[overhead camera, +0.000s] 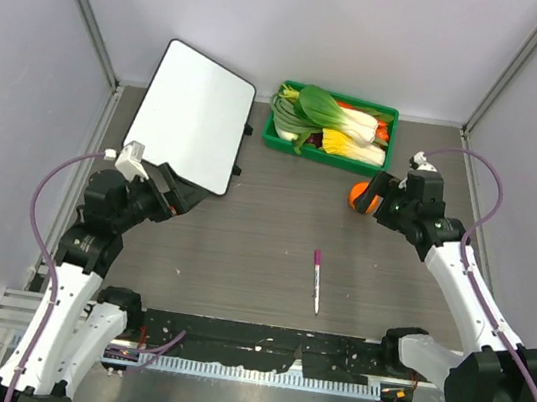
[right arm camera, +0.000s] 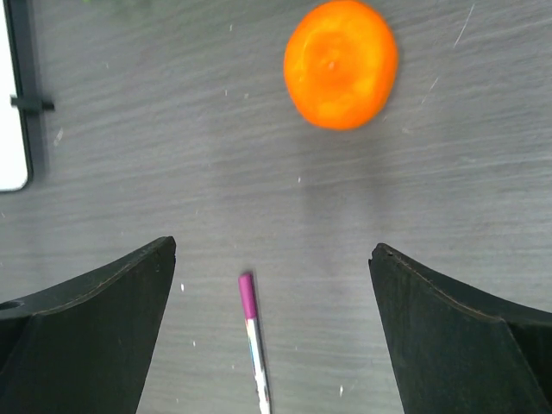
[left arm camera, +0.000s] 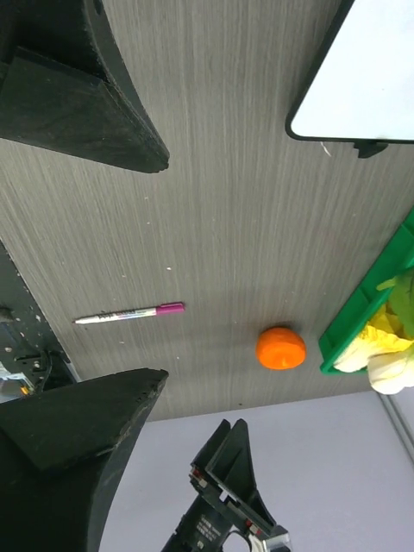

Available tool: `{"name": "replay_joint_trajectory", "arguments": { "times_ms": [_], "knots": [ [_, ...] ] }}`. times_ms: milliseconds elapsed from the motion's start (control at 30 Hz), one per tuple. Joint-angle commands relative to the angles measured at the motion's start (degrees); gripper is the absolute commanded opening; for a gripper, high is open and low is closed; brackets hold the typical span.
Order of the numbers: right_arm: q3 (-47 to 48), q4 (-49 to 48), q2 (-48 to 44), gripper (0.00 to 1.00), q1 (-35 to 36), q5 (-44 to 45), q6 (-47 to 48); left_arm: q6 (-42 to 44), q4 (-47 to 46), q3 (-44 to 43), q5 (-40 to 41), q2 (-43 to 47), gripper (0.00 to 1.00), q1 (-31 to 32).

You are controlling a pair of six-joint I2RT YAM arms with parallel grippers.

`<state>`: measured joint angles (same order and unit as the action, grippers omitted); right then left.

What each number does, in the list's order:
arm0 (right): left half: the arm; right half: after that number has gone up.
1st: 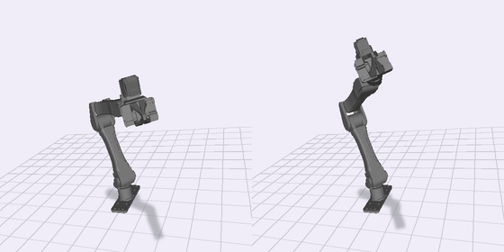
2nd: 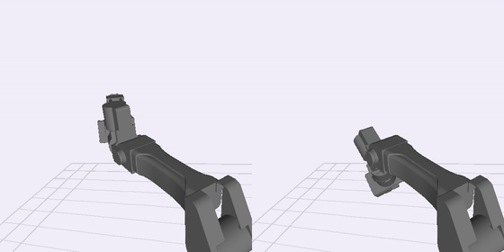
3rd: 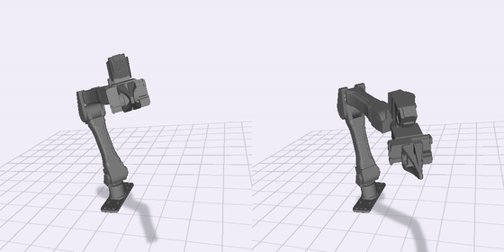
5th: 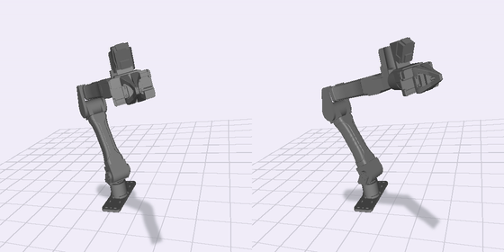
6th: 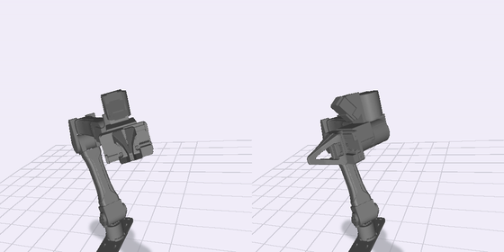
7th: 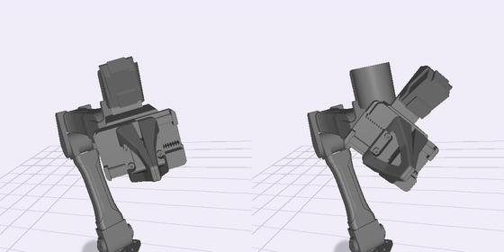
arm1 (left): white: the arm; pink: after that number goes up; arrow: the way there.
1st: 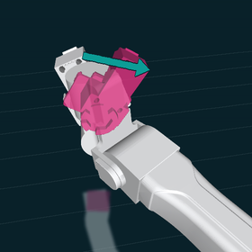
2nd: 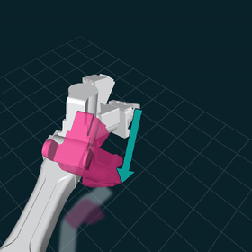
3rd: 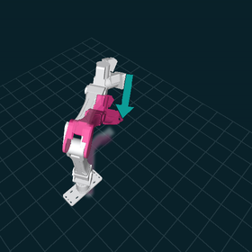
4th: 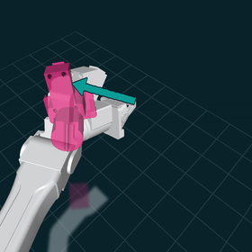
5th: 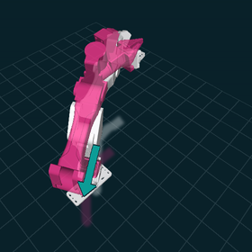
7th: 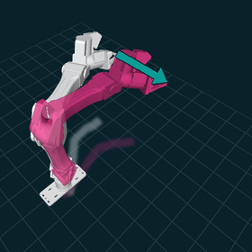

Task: Write a sentence on the whiteboard
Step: Pick up the whiteboard marker without the cap from the center of the board.

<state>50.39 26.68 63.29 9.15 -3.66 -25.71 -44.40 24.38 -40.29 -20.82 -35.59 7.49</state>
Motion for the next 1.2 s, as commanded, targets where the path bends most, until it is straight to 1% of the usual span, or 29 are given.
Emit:
{"name": "replay_joint_trajectory", "arguments": {
  "times_ms": [0, 33, 67, 100, 200, 333, 367, 500, 567, 733, 933, 967, 1033, 1067, 1100, 1133, 1167],
  "knots": [
    [5.1, 10.9, -0.7, 1.00, 7.2, 3.5, 1.5, 3.5, 0.8, -3.2, -3.2, -3.7, 1.00, 0.0],
    [5.4, 12.2, -0.3, 0.99, 9.2, 7.0, 1.4, 3.7, 0.8, -3.5, -3.9, -4.6, 1.00, 0.0],
    [5.9, 14.4, 0.2, 0.99, 12.0, 8.0, 0.6, 3.5, -0.2, -3.2, -4.6, -5.5, 1.00, 0.0],
    [6.1, 15.3, 1.0, 1.00, 13.3, 9.3, -0.1, 2.8, -1.1, -3.1, -4.8, -6.4, 1.00, 0.1],
    [4.9, 18.3, 2.2, 0.97, 17.7, 8.7, -2.6, 2.2, -3.0, -3.6, -6.7, -9.7, 1.00, 0.1],
    [1.0, 19.9, 3.3, 0.87, 23.3, 9.2, -5.2, 4.2, -1.6, -5.2, -7.0, -13.2, 1.00, 0.0],
    [-0.5, 19.9, 3.7, 0.81, 24.6, 9.3, -6.2, 5.1, -1.1, -5.6, -7.0, -13.7, 1.00, 0.0],
    [-5.9, 17.3, 4.7, 0.72, 27.6, 8.4, -8.8, 6.4, 0.0, -5.8, -7.0, -15.6, 1.00, 0.0],
    [-7.4, 16.0, 4.7, 0.68, 29.3, 8.1, -10.2, 6.3, -0.3, -5.0, -7.1, -16.0, 1.00, 0.0],
    [-8.5, 11.7, 8.2, 0.64, 33.2, 8.5, -12.1, 5.8, -1.4, -3.0, -7.7, -16.4, 1.00, 0.1],
    [-6.8, 6.8, 15.1, 0.61, 34.3, 10.2, -11.2, 6.3, -1.2, -2.4, -7.8, -15.4, 1.00, 0.0],
    [-6.4, 6.5, 17.5, 0.59, 34.3, 11.0, -10.9, 6.7, -0.8, -2.4, -7.5, -15.3, 1.00, 0.0],
    [-5.0, 6.6, 21.1, 0.49, 34.3, 12.4, -10.6, 7.2, -0.1, -2.8, -7.1, -14.9, 0.99, 0.0],
    [-4.3, 6.6, 22.1, 0.41, 34.3, 12.4, -10.5, 7.6, 0.2, -3.0, -7.1, -14.9, 1.00, 0.0],
    [-4.3, 6.3, 23.7, 0.38, 34.2, 12.2, -10.4, 7.8, 0.7, -3.3, -7.1, -14.6, 1.00, 0.0],
    [-4.4, 5.8, 24.4, 0.30, 34.3, 11.8, -10.4, 8.2, 1.4, -3.7, -7.0, -14.5, 1.00, 0.0],
    [-4.4, 5.0, 25.4, 0.20, 34.1, 10.5, -10.4, 8.6, 2.0, -4.2, -7.1, -14.2, 1.00, 0.0]
  ]
}}
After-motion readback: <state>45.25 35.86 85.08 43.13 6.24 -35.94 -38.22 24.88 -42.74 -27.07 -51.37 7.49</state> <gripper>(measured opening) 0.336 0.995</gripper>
